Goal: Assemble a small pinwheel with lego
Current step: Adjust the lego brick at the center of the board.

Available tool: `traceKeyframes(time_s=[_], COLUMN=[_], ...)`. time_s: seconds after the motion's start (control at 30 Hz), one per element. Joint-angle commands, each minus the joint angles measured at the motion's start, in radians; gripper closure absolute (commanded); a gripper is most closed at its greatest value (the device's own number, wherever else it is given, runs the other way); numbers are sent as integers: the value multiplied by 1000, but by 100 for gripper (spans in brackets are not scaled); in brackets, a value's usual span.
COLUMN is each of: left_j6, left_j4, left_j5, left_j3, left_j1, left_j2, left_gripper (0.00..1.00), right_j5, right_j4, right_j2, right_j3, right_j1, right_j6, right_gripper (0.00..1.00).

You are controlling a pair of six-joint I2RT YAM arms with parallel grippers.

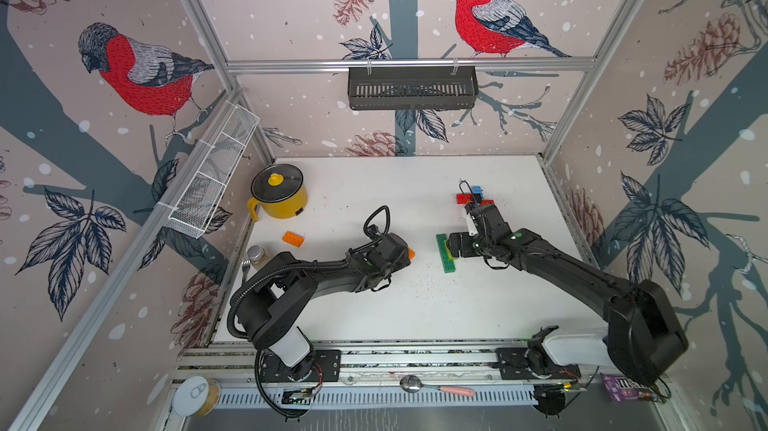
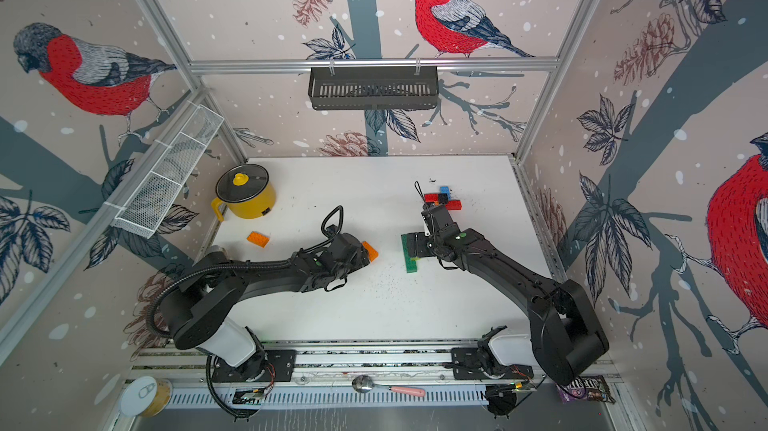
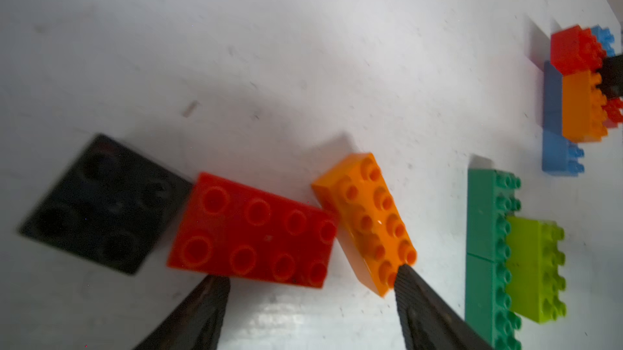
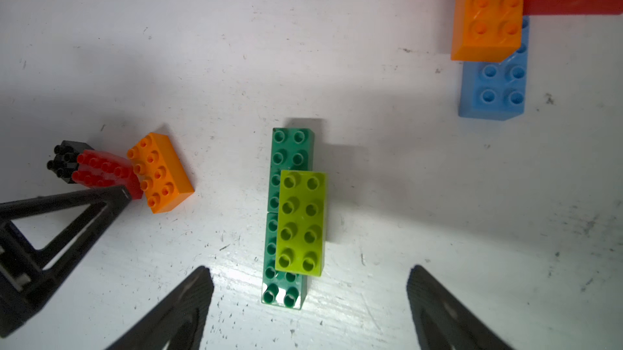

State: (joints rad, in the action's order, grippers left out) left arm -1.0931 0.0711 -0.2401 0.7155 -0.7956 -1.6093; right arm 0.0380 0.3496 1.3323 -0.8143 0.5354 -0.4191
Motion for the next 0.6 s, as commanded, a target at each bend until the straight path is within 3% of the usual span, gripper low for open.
traceKeyframes(time_s=[0.0,0.37,0.57], left_j6=[59,236,334], left_j4=[-59,107,183], left_j5=[-1,156,237], left_j3=[15,98,111], left_j1=[32,107,116], left_j2=[-27,-138,-116], left_gripper=[21,18,18], right_j5=[26,49,58], right_j4=[-38,-55,-61], right_j2=[-1,11,13], right_j3=[14,25,25], right_j1=[-3,-11,-18], right_j6=[10,10,8], right_gripper=[9,9,9])
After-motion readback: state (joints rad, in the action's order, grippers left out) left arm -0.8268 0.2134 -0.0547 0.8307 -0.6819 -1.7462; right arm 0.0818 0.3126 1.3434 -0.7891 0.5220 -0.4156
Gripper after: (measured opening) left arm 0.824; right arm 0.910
